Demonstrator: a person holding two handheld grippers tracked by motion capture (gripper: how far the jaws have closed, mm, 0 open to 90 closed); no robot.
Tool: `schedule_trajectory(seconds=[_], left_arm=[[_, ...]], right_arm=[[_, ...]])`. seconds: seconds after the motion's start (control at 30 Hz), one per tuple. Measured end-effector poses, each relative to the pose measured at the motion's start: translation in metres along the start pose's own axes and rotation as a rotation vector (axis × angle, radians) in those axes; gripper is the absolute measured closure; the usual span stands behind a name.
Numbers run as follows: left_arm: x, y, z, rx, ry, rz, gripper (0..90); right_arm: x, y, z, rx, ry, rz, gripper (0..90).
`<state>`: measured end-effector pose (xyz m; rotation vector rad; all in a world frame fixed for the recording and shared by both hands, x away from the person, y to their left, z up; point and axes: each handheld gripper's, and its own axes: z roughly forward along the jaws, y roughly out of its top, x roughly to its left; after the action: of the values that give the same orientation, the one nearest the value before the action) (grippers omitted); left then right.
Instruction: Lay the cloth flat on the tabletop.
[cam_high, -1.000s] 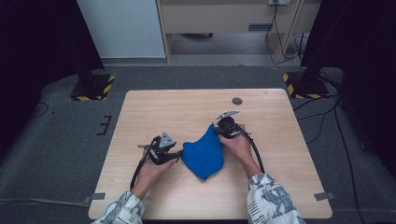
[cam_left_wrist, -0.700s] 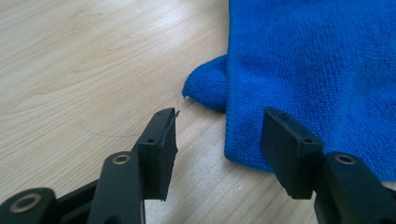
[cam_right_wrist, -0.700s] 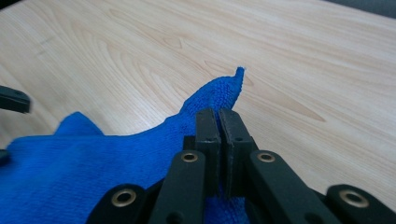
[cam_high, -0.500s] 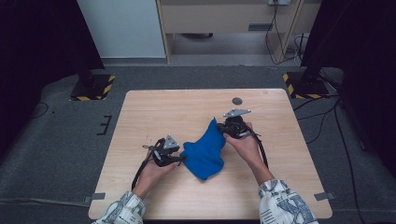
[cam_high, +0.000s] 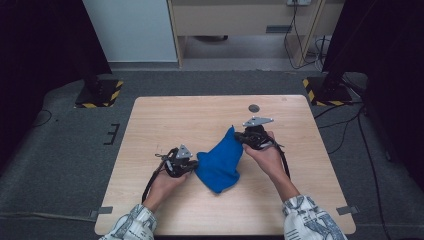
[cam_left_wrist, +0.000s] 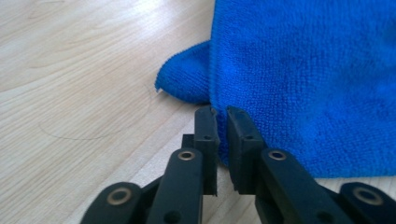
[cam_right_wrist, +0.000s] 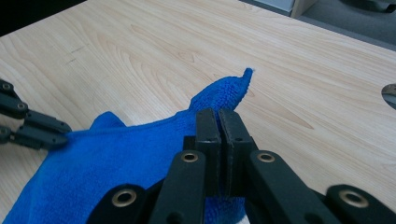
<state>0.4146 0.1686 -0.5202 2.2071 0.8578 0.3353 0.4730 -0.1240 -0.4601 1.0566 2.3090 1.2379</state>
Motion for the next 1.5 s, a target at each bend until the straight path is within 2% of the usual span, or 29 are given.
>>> schedule_trajectory(seconds=[0.27,0.4,0.5,0.73,0.97,1.03,1.13,1.23,1.27,1.3,1.33,1.43,1.47,1.5], left_arm=[[0.003,0.010,-0.019,-0.084,0.021,-0.037,86.1],[0.000,0.018,-0.031,-0.135,0.030,-0.037,86.2],[-0.002,0.026,-0.042,-0.175,0.031,-0.039,87.4],[-0.002,0.032,-0.053,-0.197,0.025,-0.050,87.7],[0.001,0.045,-0.084,-0.268,0.021,-0.068,88.3],[0.001,0.048,-0.088,-0.266,0.019,-0.057,88.4],[-0.006,0.047,-0.076,-0.227,0.021,-0.035,88.3],[-0.015,0.042,-0.050,-0.167,0.013,-0.019,87.8],[-0.017,0.040,-0.043,-0.152,0.010,-0.015,87.5],[-0.020,0.036,-0.028,-0.105,0.005,-0.008,86.6],[-0.020,0.036,-0.028,-0.105,0.005,-0.008,86.1],[-0.023,0.032,-0.014,-0.072,-0.014,-0.006,84.6],[-0.024,0.031,-0.011,-0.064,-0.012,-0.002,79.9],[-0.025,0.031,-0.010,-0.063,-0.010,-0.001,79.9]], right_arm=[[0.000,-0.002,-0.016,-0.022,-0.004,-0.009,87.8],[0.000,-0.002,-0.024,-0.039,-0.005,-0.011,87.8],[0.001,0.000,-0.037,-0.066,-0.007,-0.012,87.9],[0.003,0.001,-0.051,-0.086,-0.005,-0.024,87.8],[0.012,0.005,-0.066,-0.121,0.014,-0.037,87.8],[0.016,0.004,-0.075,-0.138,0.018,-0.049,87.8],[0.018,-0.004,-0.081,-0.136,0.010,-0.058,87.8],[0.017,-0.024,-0.078,-0.086,-0.002,-0.071,87.8],[0.015,-0.031,-0.077,-0.074,-0.004,-0.066,87.8],[0.011,-0.041,-0.075,-0.059,-0.010,-0.054,87.8],[0.011,-0.041,-0.075,-0.059,-0.010,-0.054,87.8],[0.003,-0.057,-0.071,-0.045,-0.013,-0.015,87.8],[-0.002,-0.066,-0.069,-0.039,-0.013,0.007,87.8],[-0.002,-0.066,-0.069,-0.039,-0.013,0.007,87.8]])
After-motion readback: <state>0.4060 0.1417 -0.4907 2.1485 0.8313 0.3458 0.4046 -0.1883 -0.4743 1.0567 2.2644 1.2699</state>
